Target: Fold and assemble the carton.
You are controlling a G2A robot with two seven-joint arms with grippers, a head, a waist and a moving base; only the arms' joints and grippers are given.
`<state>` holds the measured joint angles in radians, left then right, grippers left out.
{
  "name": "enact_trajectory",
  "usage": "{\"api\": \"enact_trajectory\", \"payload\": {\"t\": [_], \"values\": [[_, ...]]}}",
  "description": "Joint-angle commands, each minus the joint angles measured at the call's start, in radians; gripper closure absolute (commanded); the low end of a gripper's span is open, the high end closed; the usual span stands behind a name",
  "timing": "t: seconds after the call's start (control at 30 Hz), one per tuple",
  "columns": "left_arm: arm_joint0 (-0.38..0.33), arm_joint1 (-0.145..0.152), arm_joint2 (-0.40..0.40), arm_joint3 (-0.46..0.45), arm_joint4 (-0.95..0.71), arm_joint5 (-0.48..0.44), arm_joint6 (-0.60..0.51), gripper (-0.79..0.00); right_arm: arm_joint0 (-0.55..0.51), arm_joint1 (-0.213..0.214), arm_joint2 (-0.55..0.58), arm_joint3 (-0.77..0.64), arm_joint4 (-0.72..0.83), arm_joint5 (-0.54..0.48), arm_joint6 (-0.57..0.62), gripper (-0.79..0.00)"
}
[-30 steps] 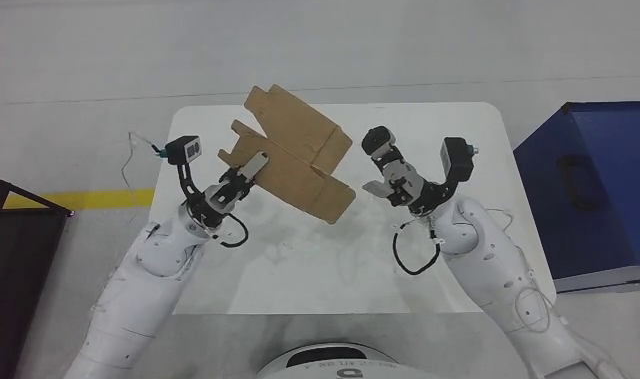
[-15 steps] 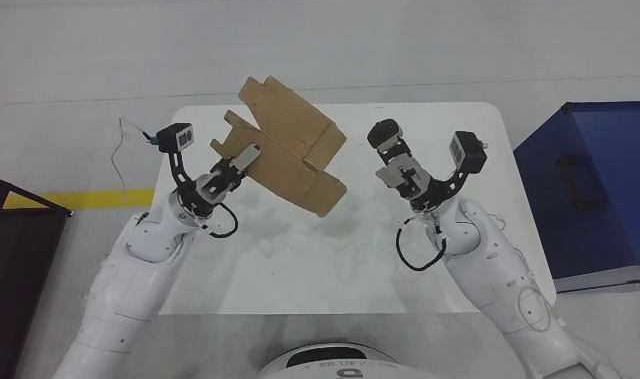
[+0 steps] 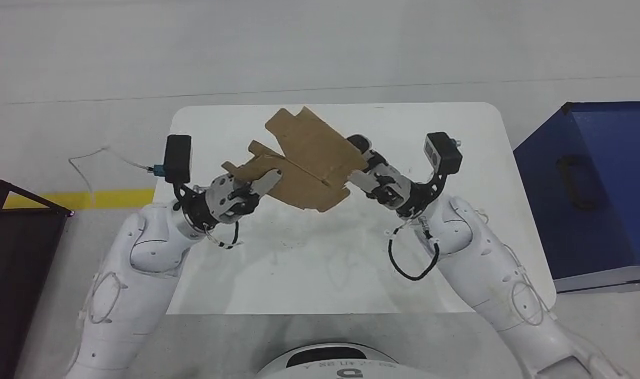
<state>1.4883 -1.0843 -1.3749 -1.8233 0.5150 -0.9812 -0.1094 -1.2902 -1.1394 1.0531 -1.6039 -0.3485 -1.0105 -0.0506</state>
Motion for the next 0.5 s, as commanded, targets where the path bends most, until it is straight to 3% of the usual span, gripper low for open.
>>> {"api": "enact_trajectory", "payload": {"t": [0.0, 0.07, 0.17, 0.23, 0.47], "values": [[0.003, -0.002, 0.004, 0.000, 0.019, -0.002, 0.017, 0.000, 0.001, -0.002, -0.005, 0.001, 0.006, -0.002, 0.009, -0.388], [0.005, -0.003, 0.006, 0.001, 0.027, -0.002, 0.027, 0.000, 0.001, -0.003, -0.008, 0.002, 0.014, -0.002, 0.016, -0.323], [0.004, -0.004, 0.006, 0.003, 0.022, 0.004, 0.032, 0.000, 0.001, -0.005, -0.007, 0.008, 0.022, -0.002, 0.021, -0.099], [0.003, -0.004, 0.005, 0.004, 0.022, 0.007, 0.034, 0.000, 0.000, -0.006, -0.010, 0.007, 0.030, -0.002, 0.026, -0.006], [0.002, -0.004, 0.009, 0.010, 0.005, 0.027, 0.031, 0.000, 0.000, -0.004, -0.019, -0.014, 0.068, -0.002, 0.048, 0.000]]}}
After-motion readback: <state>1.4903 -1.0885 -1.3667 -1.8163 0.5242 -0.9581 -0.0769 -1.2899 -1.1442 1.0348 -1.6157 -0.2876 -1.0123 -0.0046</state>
